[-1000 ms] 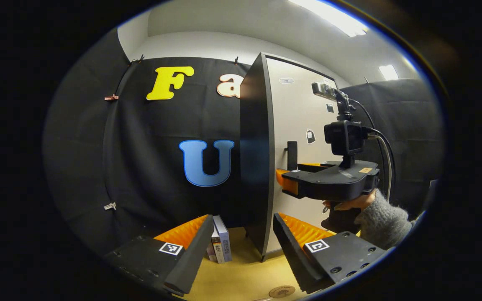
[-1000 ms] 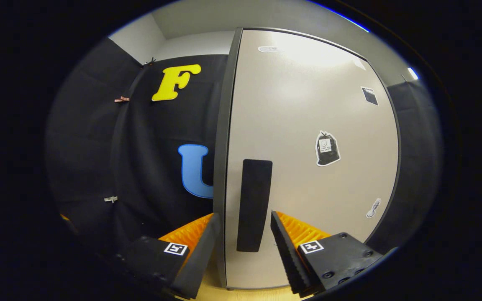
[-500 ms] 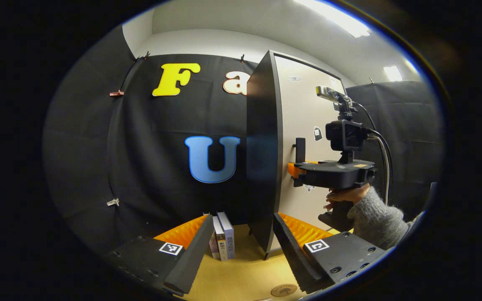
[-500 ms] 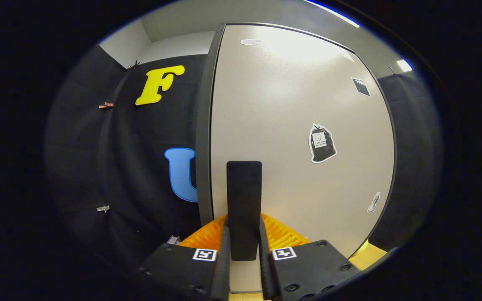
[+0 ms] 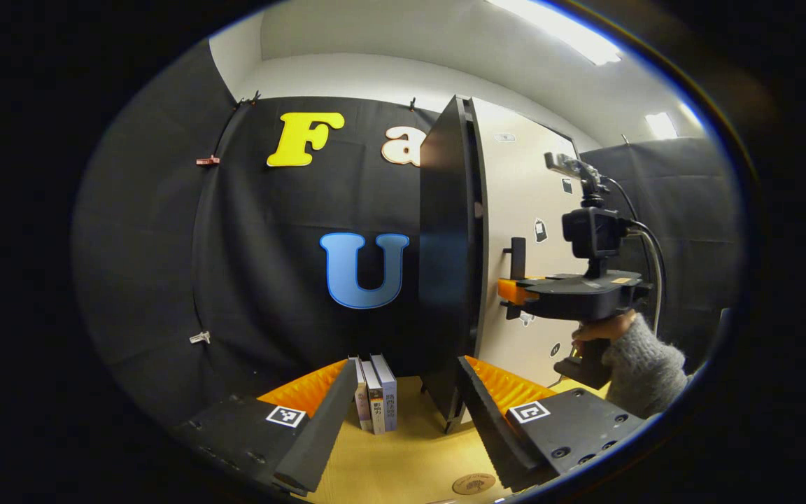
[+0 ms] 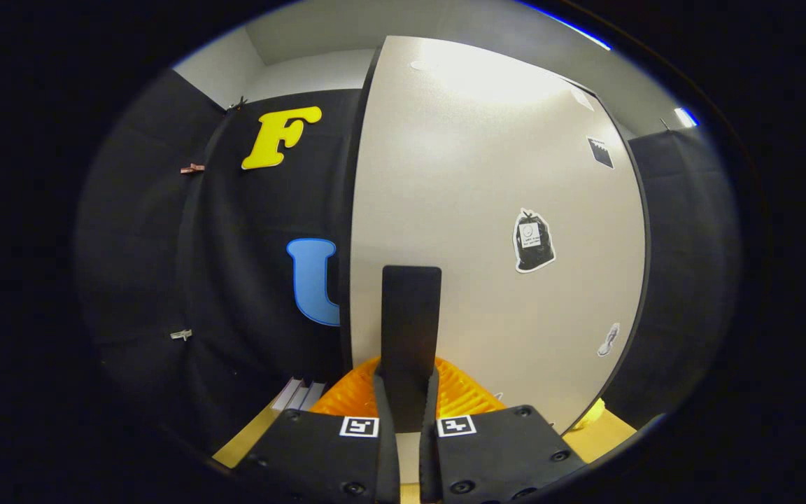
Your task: Open the cabinet door with the right hand, grasp the bottle in the cabinet with the left hand and place it on the coaster, then close the cabinet door with the right hand.
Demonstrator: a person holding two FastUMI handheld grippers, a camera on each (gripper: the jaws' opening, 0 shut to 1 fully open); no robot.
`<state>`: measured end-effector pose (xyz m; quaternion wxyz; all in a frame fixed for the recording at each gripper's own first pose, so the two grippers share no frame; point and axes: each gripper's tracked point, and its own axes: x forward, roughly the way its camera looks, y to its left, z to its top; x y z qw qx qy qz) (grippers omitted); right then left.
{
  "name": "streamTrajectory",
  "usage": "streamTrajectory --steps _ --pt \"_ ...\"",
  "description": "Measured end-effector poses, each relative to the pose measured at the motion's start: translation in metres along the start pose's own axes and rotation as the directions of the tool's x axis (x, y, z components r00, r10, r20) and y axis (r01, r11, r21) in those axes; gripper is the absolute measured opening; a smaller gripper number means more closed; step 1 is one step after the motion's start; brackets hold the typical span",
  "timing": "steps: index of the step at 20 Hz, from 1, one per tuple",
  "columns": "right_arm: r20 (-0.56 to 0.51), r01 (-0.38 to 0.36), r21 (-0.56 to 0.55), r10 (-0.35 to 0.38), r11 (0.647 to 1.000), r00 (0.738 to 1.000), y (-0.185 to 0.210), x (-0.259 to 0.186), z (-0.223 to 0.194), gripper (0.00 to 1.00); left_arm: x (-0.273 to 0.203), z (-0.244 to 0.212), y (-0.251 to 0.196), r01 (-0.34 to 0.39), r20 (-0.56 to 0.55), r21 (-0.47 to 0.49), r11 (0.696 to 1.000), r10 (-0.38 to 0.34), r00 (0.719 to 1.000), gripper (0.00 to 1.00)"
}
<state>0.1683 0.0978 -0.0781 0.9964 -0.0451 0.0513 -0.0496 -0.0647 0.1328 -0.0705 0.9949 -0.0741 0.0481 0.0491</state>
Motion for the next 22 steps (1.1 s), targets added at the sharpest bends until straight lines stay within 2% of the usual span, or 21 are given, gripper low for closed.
streamTrajectory --steps 6,12,22 --pt "-0.012 -0.001 0.014 0.001 1.0 1.0 -0.005 -0.043 0.011 0.15 -0.013 -0.008 -0.035 0.074 -0.016 -0.025 0.997 -0.075 0.997 0.9" --pt "-0.02 0.003 0.022 -0.003 1.0 1.0 -0.035 -0.086 0.009 0.15 -0.007 -0.007 -0.06 0.154 -0.023 -0.022 0.988 -0.155 0.988 0.9" --pt "-0.017 0.115 -0.013 -0.115 0.993 0.993 -0.095 -0.144 0.008 0.14 0.009 -0.003 -0.119 0.315 -0.01 -0.005 0.949 -0.315 0.949 0.9"
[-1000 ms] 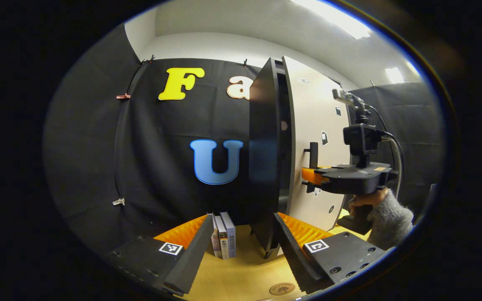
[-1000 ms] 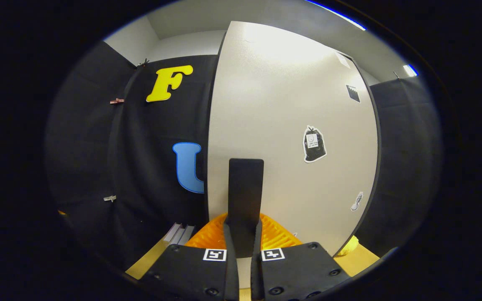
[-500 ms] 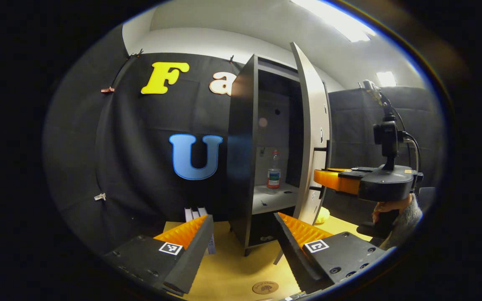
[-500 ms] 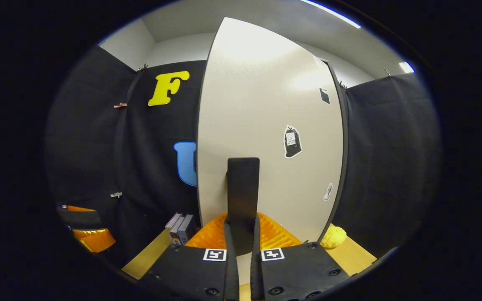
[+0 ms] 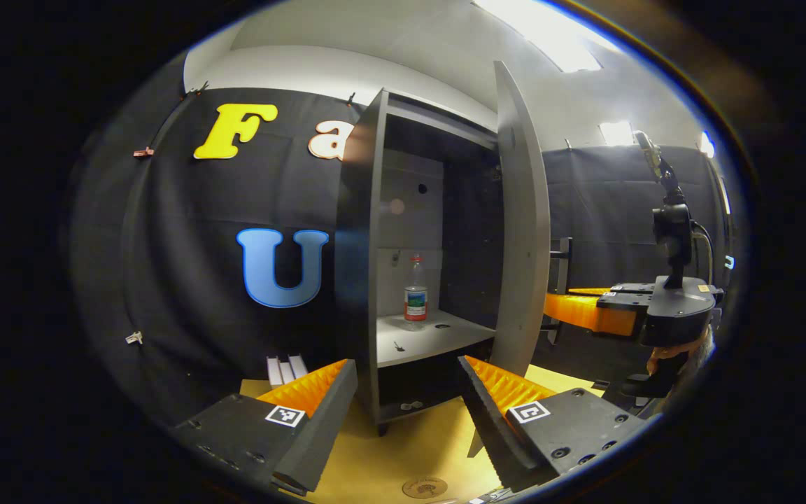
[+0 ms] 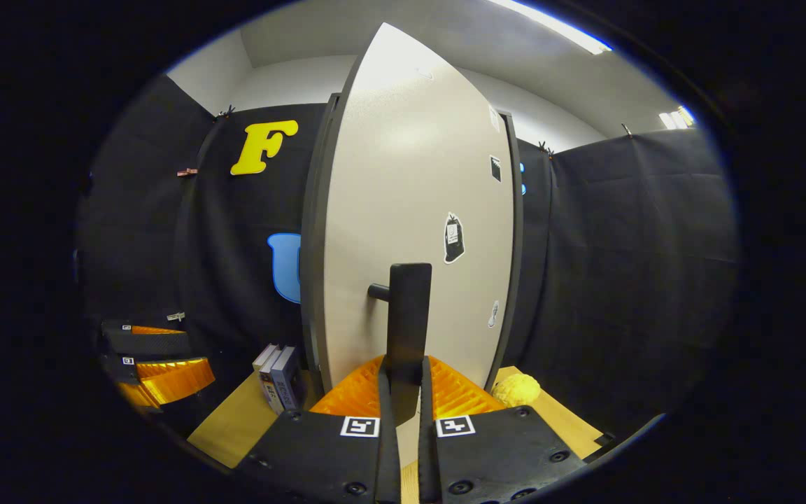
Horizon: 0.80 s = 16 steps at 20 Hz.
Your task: Open the cabinet door with the right hand, grasp the bottle in the cabinet with the left hand and place it on the coaster, then close the cabinet door with the right hand.
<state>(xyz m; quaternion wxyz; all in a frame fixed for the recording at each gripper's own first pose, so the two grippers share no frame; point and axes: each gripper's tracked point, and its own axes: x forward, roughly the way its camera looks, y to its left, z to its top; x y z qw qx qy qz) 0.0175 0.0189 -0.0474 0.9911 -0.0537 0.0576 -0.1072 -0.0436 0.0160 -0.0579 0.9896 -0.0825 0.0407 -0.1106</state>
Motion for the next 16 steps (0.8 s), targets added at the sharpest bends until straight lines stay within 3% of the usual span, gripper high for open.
streamTrajectory --steps 6,16 --pt "-0.009 0.015 0.003 -0.015 1.0 1.0 -0.049 -0.026 -0.001 0.14 0.035 0.003 -0.047 0.089 0.014 -0.034 0.995 -0.088 0.996 0.9" --pt "-0.007 0.004 -0.019 -0.004 1.0 1.0 -0.146 -0.044 -0.004 0.12 0.112 0.012 -0.114 0.035 0.032 -0.024 0.999 -0.035 0.999 0.9"
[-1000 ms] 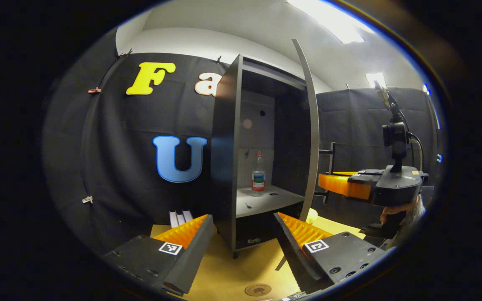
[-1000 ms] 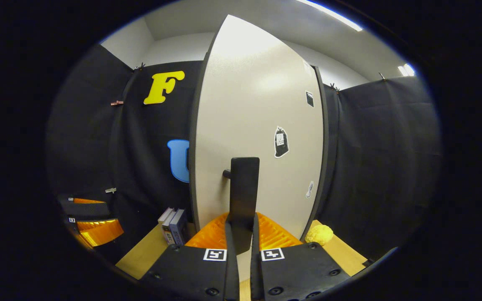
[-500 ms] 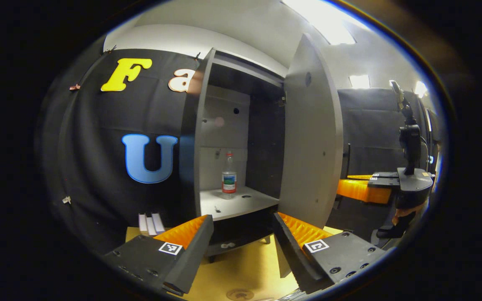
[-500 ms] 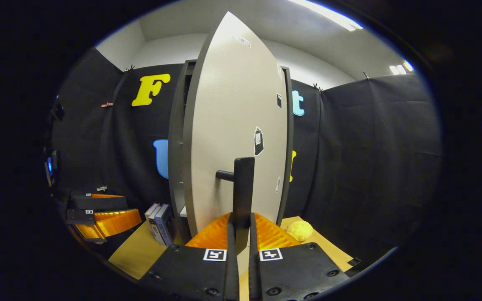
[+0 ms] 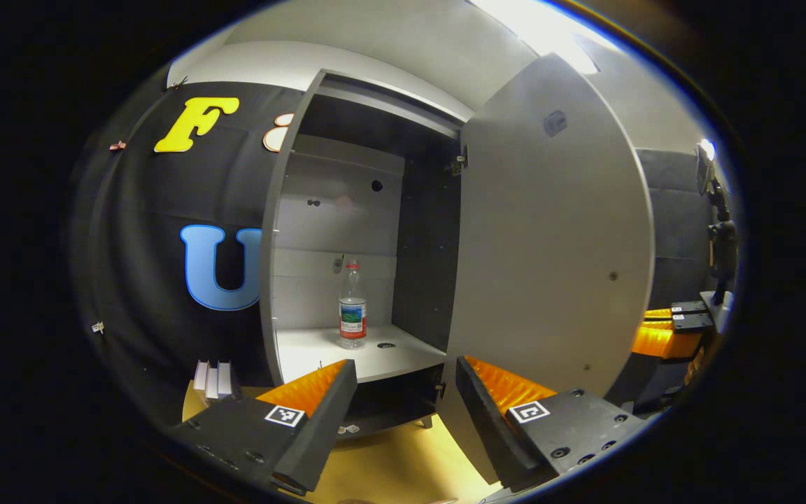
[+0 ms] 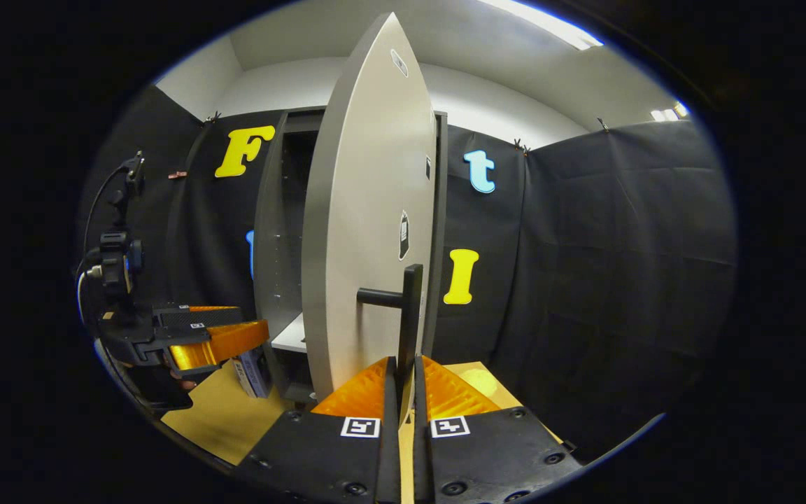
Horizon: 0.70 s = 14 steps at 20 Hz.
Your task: Open the cabinet door with the right hand, grasp the bottle in the cabinet with the left hand and place it on the coaster, then close the cabinet door with the right hand.
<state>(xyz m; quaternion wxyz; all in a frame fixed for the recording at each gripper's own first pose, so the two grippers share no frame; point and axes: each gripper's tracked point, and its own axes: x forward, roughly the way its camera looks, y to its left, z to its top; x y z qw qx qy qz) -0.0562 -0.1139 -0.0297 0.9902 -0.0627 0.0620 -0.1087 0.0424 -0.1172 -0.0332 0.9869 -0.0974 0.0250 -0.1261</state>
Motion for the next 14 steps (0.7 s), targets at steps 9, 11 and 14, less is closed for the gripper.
streamTrajectory --steps 9,11,14 --pt "0.018 -0.046 0.049 0.046 0.998 0.999 -0.079 0.002 -0.002 0.05 0.071 0.003 -0.003 -0.101 0.012 0.043 0.994 0.1 0.995 0.9" --pt "0.022 -0.063 0.071 0.062 0.995 0.998 -0.087 0.004 -0.003 0.05 0.092 0.005 0.008 -0.13 0.018 0.068 0.989 0.13 0.991 0.9" --pt "0.028 -0.082 0.112 0.079 0.99 0.996 -0.103 0.006 -0.003 0.05 0.126 0.013 0.023 -0.151 0.04 0.096 0.984 0.147 0.988 0.9"
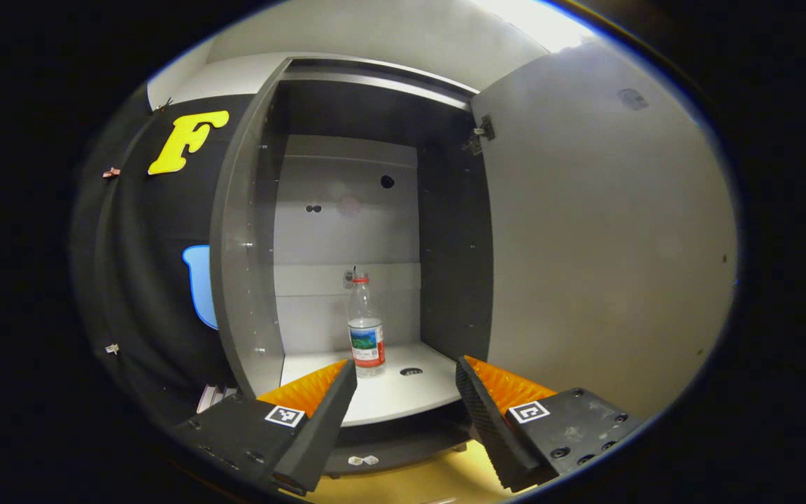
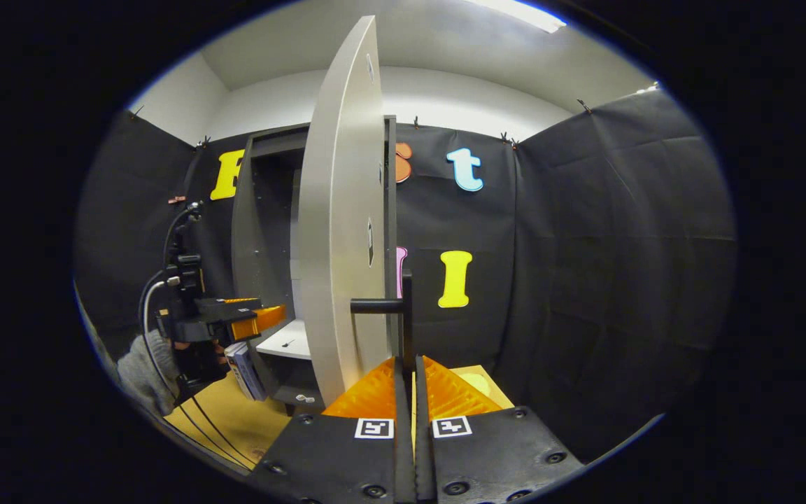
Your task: Open the cabinet door with the right hand, grasp the bottle in the cabinet with the left hand and place it on the coaster, then close the cabinet door with the right hand.
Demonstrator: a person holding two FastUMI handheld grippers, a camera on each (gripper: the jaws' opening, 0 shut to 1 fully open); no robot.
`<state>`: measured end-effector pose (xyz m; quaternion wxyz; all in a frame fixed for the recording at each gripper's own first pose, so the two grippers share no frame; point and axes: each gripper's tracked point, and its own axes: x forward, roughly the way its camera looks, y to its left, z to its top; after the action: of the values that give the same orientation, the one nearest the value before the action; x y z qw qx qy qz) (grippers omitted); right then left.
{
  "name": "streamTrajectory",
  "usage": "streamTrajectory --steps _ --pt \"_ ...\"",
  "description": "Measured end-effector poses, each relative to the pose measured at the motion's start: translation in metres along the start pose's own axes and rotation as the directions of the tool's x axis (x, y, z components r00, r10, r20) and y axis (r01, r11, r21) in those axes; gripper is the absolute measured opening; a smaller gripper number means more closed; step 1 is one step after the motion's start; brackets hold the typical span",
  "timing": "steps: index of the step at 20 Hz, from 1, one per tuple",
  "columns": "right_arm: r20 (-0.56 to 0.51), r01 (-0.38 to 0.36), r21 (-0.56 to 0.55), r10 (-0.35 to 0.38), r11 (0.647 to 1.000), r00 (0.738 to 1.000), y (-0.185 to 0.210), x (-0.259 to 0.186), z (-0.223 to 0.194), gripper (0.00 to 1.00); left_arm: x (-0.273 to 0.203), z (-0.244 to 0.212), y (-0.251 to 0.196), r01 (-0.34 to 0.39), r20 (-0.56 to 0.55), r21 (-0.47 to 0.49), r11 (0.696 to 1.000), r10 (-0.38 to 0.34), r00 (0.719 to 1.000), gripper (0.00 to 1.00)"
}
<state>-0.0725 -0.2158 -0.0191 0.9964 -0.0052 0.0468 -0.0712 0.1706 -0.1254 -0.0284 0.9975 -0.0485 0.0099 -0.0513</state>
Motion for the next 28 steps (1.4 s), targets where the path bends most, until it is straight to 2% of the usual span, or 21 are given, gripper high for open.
streamTrajectory --steps 4,5,8,9,10,16,17,18,19,20,22,23,24,26,28 --pt "0.003 -0.019 0.019 0.019 1.0 1.0 -0.009 0.0 0.001 0.06 0.049 0.0 0.018 -0.043 0.02 0.024 0.999 0.043 0.999 0.94" --pt "0.006 -0.024 0.012 0.023 1.0 1.0 -0.008 -0.001 0.0 0.06 0.06 -0.001 0.021 -0.052 0.022 0.037 0.998 0.051 0.998 0.9" --pt "0.011 -0.025 0.002 0.025 1.0 1.0 -0.008 0.001 -0.001 0.07 0.096 -0.006 0.026 -0.055 0.02 0.035 0.998 0.054 0.998 0.9" --pt "0.007 -0.028 0.002 0.028 1.0 1.0 -0.008 0.002 -0.002 0.17 0.109 -0.01 0.024 -0.049 0.012 0.027 0.998 0.049 0.999 0.9" --pt "0.009 -0.029 -0.004 0.029 1.0 1.0 -0.008 0.002 -0.001 0.09 0.122 -0.014 0.023 -0.05 0.0 0.024 0.998 0.05 0.999 0.9" --pt "0.013 -0.039 -0.008 0.039 0.999 0.999 -0.007 0.003 -0.001 0.09 0.184 -0.042 0.045 -0.105 -0.04 0.02 0.994 0.106 0.994 0.9" --pt "0.01 -0.041 -0.016 0.041 0.999 0.999 -0.007 0.003 -0.001 0.17 0.191 -0.045 0.05 -0.115 -0.04 0.021 0.993 0.116 0.992 0.9" --pt "0.007 -0.046 -0.024 0.047 0.999 0.999 -0.007 0.003 -0.002 0.17 0.197 -0.047 0.053 -0.12 -0.041 0.014 0.993 0.121 0.992 0.9" --pt "0.003 -0.05 -0.032 0.05 0.998 0.999 -0.008 0.002 -0.002 0.08 0.204 -0.049 0.053 -0.119 -0.045 0.004 0.993 0.119 0.992 0.94" --pt "0.001 -0.056 -0.037 0.056 0.998 0.998 -0.008 0.002 -0.002 0.06 0.209 -0.052 0.054 -0.118 -0.052 0.004 0.993 0.118 0.992 0.9" --pt "-0.004 -0.061 -0.041 0.061 0.997 0.998 -0.007 0.003 -0.003 0.06 0.22 -0.055 0.058 -0.117 -0.059 0.02 0.993 0.118 0.991 0.9" --pt "-0.004 -0.065 -0.039 0.065 0.997 0.998 -0.007 0.002 -0.003 0.07 0.225 -0.056 0.058 -0.116 -0.06 0.021 0.993 0.117 0.991 0.94" --pt "-0.005 -0.069 -0.036 0.069 0.997 0.998 -0.006 0.002 -0.003 0.07 0.232 -0.056 0.057 -0.112 -0.061 0.011 0.994 0.113 0.992 0.9" --pt "-0.009 -0.075 -0.032 0.075 0.997 0.997 -0.005 0.002 -0.003 0.06 0.243 -0.057 0.059 -0.109 -0.064 -0.005 0.994 0.109 0.992 0.9" --pt "-0.015 -0.081 -0.037 0.08 0.996 0.997 -0.005 0.001 -0.004 0.06 0.255 -0.059 0.063 -0.114 -0.063 0.018 0.993 0.115 0.991 0.9"
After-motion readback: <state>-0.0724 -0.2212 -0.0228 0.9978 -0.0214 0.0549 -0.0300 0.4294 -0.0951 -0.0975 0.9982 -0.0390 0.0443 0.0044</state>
